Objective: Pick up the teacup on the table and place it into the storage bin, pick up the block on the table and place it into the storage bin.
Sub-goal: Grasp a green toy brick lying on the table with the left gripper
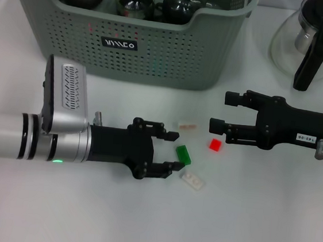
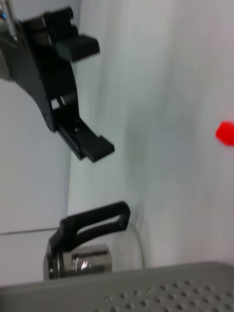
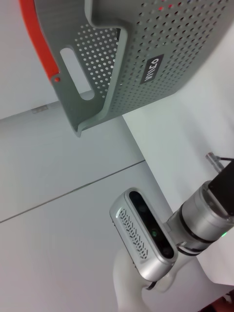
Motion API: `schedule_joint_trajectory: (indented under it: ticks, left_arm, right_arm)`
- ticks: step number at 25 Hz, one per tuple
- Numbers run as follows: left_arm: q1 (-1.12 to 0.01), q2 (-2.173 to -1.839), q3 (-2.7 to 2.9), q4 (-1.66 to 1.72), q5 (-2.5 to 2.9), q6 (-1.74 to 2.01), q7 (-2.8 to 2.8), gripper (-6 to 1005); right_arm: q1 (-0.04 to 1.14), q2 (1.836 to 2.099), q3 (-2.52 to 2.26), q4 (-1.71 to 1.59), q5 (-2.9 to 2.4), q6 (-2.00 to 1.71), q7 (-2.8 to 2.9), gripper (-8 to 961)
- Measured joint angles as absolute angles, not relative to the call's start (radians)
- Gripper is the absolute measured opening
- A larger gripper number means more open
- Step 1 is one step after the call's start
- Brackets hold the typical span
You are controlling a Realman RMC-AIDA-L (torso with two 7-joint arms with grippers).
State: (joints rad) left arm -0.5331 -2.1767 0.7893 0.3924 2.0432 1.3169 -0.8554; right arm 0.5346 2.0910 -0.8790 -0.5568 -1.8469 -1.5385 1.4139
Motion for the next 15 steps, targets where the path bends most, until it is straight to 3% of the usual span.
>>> schedule_joint_trajectory:
  ticks: [15]
  left_arm:
    - [-0.574,-2.178,0.794,0.263,1.969,1.222,-0.754,616]
  right_arm:
    - [0.543,2.092,-0.879,-0.557,-1.847,-1.545,1.418,947]
